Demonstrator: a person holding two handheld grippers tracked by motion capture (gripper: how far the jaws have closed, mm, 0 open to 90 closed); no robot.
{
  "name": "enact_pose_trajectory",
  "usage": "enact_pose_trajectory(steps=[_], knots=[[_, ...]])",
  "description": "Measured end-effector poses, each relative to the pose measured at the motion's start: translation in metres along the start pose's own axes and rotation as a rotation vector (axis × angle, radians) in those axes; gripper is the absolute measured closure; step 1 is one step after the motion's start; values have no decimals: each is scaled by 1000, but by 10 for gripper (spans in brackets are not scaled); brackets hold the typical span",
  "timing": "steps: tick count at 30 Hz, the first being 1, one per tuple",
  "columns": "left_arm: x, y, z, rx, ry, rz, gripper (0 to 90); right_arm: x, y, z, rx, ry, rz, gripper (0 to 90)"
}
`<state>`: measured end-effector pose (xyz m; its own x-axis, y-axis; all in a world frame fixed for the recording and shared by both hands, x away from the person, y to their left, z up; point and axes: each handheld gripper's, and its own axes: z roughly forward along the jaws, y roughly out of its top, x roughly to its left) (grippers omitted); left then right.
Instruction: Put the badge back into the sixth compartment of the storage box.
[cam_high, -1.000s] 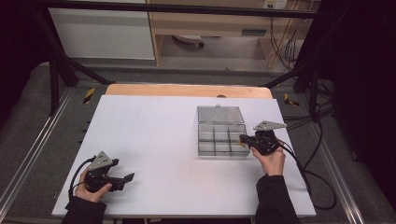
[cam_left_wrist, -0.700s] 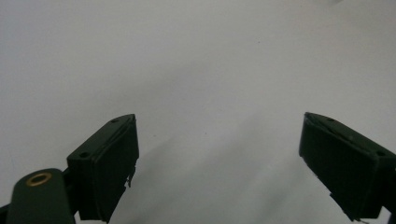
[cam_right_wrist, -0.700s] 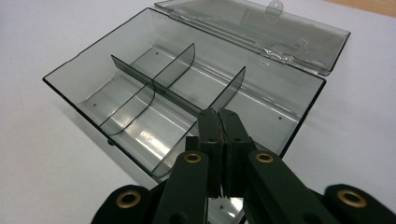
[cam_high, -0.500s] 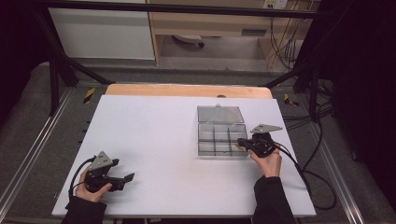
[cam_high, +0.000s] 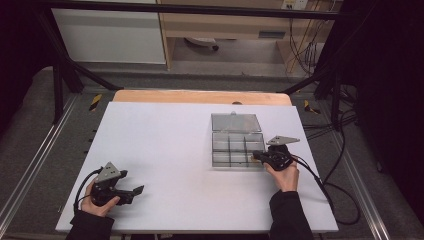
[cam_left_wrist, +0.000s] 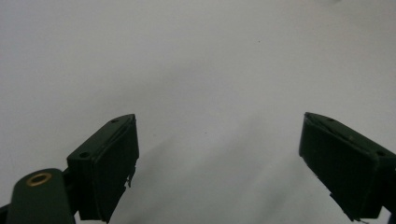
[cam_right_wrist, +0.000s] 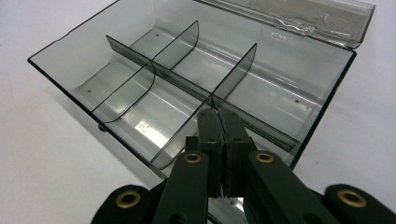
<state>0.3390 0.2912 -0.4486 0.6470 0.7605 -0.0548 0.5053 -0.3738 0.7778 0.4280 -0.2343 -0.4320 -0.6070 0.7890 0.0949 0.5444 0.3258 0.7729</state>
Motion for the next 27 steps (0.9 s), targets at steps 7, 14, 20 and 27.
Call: enact_pose_trajectory(steps=[7, 14, 20, 27], knots=[[0, 0, 0, -1, 0, 0, 120, 0, -2, 3, 4, 1, 11, 882], [0, 0, 0, 0, 0, 0, 119, -1, -2, 3, -3, -20, 0, 812], [0, 0, 0, 2, 0, 0, 119, 0, 0, -6, -43, -26, -9, 748], [0, 0, 1, 4, 1, -1, 119, 1, 3, -23, -83, -25, -6, 590]])
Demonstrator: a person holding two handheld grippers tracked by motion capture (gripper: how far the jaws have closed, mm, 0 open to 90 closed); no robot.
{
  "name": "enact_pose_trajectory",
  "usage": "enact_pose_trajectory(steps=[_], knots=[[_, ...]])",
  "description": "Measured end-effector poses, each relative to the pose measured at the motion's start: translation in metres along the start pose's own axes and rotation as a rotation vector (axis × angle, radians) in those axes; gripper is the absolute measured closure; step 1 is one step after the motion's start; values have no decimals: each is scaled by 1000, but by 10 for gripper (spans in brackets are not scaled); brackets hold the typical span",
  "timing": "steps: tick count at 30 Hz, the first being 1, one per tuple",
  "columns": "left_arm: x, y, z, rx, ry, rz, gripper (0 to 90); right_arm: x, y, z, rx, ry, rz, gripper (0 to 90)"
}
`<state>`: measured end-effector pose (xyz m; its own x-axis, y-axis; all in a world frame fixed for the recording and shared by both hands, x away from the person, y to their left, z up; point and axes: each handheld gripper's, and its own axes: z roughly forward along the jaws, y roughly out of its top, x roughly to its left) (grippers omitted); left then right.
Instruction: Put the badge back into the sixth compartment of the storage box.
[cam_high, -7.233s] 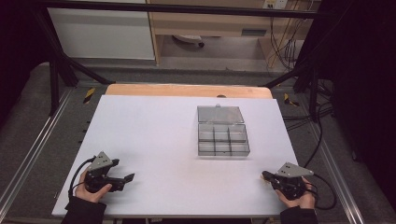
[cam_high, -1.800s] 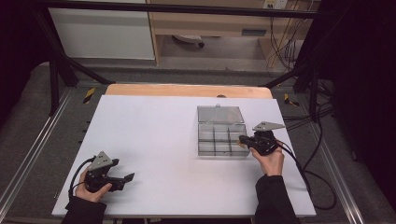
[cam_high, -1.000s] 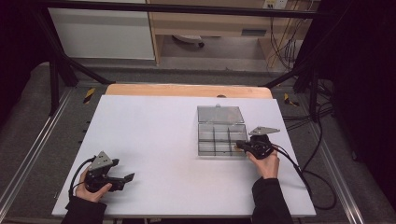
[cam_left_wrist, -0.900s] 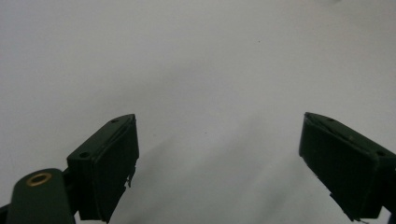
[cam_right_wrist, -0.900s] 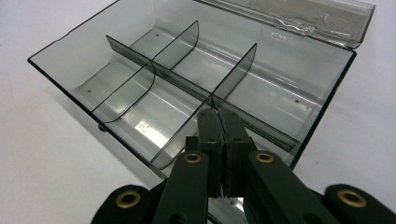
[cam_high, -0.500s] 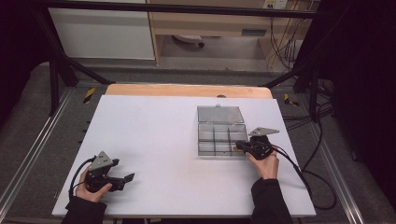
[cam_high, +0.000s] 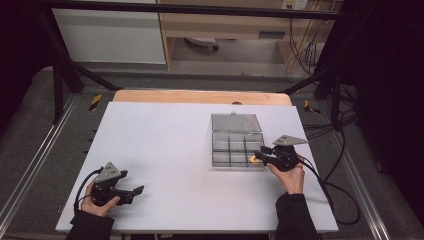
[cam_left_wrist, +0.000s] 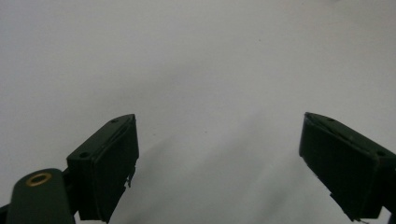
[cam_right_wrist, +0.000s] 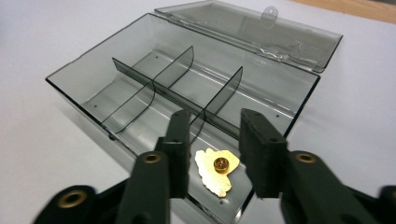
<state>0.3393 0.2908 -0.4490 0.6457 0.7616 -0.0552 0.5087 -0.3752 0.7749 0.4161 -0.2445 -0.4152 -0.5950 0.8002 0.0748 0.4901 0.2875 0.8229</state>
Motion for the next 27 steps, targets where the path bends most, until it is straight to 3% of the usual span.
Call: enact_pose_trajectory(steps=[5, 17, 23, 27], knots=[[0, 0, 0, 1, 0, -1, 117, 0, 2, -13, -23, -3, 11, 433], [0, 0, 1, 8, -1, 1, 102, 1, 2, -34, -26, 57, 51, 110], [0, 0, 1, 9, 0, 2, 95, 2, -12, -40, 2, 73, 73, 13], [-1, 0, 1, 10, -3, 0, 90, 2, -22, -41, 18, 72, 53, 5]])
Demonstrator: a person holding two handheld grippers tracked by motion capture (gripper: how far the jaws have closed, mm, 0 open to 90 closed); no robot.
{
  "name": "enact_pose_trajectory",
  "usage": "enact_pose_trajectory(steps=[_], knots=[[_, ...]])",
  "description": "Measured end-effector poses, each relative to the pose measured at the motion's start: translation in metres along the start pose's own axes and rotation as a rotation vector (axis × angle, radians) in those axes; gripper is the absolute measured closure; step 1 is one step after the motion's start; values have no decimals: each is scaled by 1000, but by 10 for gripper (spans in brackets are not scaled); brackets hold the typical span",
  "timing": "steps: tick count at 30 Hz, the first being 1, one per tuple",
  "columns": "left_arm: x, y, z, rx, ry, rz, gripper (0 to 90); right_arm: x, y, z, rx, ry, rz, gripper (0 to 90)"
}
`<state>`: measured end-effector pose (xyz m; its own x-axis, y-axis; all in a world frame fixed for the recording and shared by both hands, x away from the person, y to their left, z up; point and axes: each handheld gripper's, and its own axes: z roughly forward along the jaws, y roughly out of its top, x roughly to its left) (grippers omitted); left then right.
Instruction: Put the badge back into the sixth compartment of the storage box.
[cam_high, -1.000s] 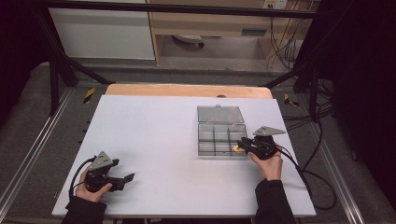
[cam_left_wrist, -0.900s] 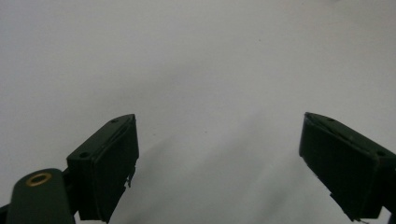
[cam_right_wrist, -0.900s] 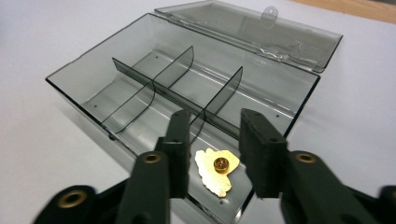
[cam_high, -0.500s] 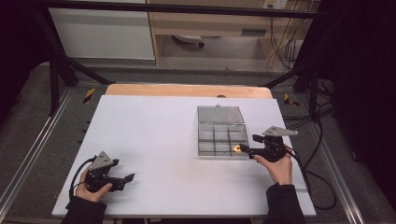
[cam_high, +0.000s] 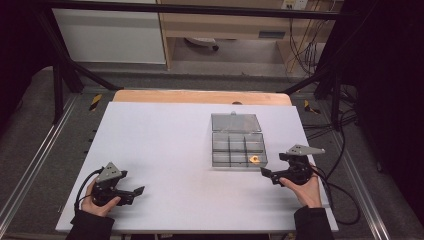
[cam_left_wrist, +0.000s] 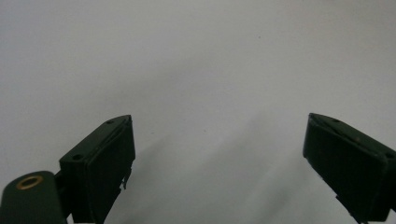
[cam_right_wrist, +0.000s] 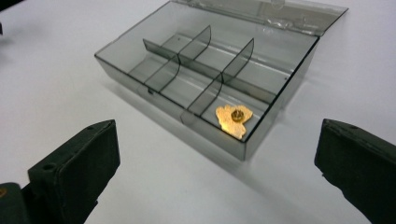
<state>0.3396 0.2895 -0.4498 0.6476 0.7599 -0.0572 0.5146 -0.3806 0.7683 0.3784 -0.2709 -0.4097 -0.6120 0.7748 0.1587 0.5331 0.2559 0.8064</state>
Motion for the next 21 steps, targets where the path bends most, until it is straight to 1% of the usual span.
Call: enact_pose_trajectory(steps=[2, 3, 6, 7, 8, 9, 13, 14, 19, 20, 21], knots=[[0, 0, 0, 1, 0, 1, 88, 0, -9, -1, 10, 1, -2, 5], [0, 0, 0, 2, 0, 3, 88, 0, -9, -1, 10, 1, -2, 5], [0, 0, 0, 2, -1, 3, 86, -2, -18, -2, 17, 15, 5, 4], [0, 0, 0, 2, -1, 3, 84, -3, -24, -2, 27, 14, 4, 4], [-1, 0, 0, 2, -2, 3, 84, -3, -24, -2, 27, 14, 4, 4], [-1, 0, 0, 3, -2, 4, 83, -4, -27, -2, 35, 16, 10, 4], [-1, 0, 1, 5, -5, 4, 80, -7, -38, -2, 47, 20, 3, 4], [-1, 0, 1, 5, -5, 4, 79, -7, -40, -2, 45, 19, 0, 5], [-1, 0, 1, 5, -7, 4, 79, -11, -53, -4, 74, 15, -3, 5], [-1, 0, 1, 5, -8, 5, 79, -12, -58, -4, 85, 11, -5, 5], [-1, 0, 1, 6, -9, 5, 79, -12, -58, -4, 85, 11, -5, 5]])
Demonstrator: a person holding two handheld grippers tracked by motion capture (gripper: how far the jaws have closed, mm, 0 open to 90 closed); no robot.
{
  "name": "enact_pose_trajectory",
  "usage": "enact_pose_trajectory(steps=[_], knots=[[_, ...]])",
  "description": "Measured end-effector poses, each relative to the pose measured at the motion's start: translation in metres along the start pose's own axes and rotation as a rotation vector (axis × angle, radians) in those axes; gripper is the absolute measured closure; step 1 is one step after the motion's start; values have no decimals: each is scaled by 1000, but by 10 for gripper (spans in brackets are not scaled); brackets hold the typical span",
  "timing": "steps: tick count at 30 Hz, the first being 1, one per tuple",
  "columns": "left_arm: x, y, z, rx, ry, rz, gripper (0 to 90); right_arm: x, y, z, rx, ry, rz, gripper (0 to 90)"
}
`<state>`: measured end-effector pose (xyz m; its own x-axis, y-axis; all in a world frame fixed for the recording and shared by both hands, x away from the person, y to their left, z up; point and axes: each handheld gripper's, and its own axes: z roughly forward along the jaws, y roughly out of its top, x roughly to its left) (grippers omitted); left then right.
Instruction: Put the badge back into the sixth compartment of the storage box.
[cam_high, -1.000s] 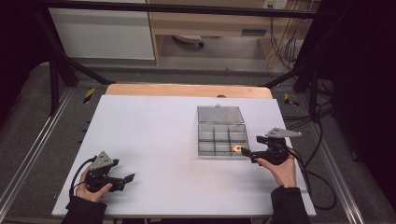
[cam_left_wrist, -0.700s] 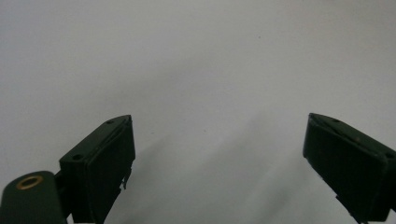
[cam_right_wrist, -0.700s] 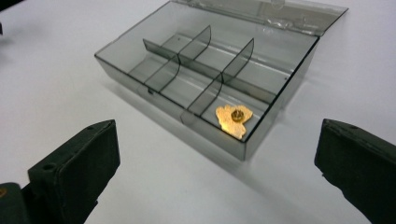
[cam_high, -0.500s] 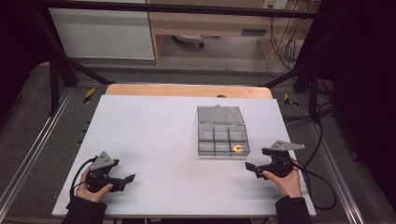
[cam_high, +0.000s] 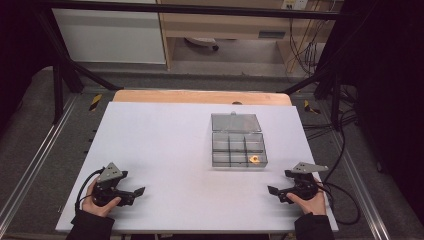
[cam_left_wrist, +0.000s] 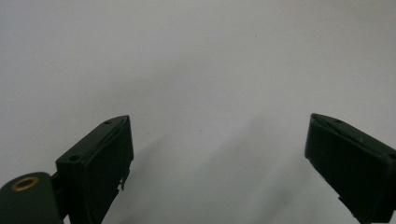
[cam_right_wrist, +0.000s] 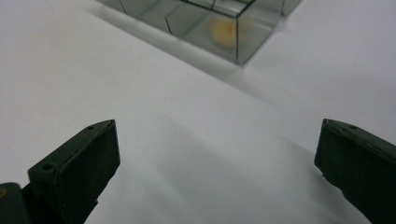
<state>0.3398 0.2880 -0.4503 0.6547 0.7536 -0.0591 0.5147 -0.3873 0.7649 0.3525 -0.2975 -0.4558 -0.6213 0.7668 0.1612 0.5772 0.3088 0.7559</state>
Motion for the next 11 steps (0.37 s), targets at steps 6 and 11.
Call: enact_pose_trajectory(steps=[6, 11], knots=[[-1, 0, 1, 9, -7, 4, 80, -2, -6, -2, 7, -8, -10, 5], [-1, 0, 1, 10, -9, 1, 80, -1, -6, -2, 9, -6, -14, 5]])
